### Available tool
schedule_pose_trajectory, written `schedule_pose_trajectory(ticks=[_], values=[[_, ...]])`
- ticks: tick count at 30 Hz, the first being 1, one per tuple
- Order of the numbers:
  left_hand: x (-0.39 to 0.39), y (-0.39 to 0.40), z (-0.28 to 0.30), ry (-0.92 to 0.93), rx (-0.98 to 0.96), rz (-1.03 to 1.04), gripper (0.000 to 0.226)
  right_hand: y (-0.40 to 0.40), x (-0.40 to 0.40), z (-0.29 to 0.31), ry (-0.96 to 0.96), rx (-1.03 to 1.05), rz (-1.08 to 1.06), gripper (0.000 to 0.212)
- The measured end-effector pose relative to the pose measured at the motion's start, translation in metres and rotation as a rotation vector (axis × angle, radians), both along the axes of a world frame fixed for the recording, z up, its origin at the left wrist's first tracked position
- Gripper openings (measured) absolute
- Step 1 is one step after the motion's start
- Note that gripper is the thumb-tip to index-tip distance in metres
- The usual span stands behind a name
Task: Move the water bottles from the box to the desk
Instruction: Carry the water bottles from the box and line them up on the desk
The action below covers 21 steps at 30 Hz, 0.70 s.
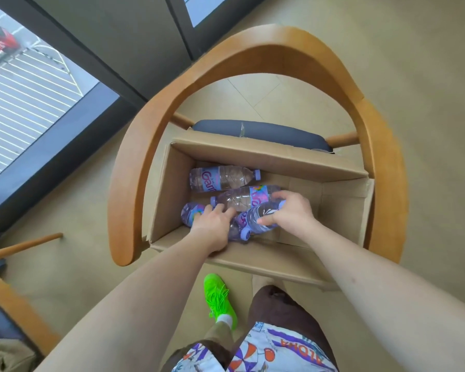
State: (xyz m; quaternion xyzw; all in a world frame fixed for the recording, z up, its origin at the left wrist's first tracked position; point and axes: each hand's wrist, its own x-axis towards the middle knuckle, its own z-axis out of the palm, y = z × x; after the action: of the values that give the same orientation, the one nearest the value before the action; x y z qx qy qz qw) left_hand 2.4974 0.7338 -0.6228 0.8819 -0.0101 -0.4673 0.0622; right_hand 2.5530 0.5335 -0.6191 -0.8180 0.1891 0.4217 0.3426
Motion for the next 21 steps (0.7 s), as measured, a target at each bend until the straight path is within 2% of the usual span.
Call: schedule_pose_trajectory(ticks=[3,5,8,11,16,21], values=[[0.001,-0.001,-0.009,0.061,-0.03,0.005,0.056,0.001,-0.016,-0.005,-0.073,0.133,-0.273,0.056],[0.011,0.0,-0.013,0.094,-0.018,-0.066,0.061,0.007,-0.021,-0.009,-0.111,0.186,-0.416,0.045],[0.032,0.008,-0.015,0.184,0.013,-0.265,0.076,0.02,-0.03,-0.017,-0.135,0.186,-0.527,0.054],[0.041,0.004,-0.021,0.23,0.031,-0.347,0.082,0.033,-0.041,-0.027,-0.112,0.225,-0.635,0.063],[0.039,0.008,-0.02,0.186,-0.038,-0.27,0.079,0.037,-0.043,-0.031,-0.109,0.183,-0.565,0.061],[0.039,0.017,0.0,0.079,-0.113,-0.188,0.064,0.035,-0.035,-0.018,-0.102,0.107,-0.436,0.057]])
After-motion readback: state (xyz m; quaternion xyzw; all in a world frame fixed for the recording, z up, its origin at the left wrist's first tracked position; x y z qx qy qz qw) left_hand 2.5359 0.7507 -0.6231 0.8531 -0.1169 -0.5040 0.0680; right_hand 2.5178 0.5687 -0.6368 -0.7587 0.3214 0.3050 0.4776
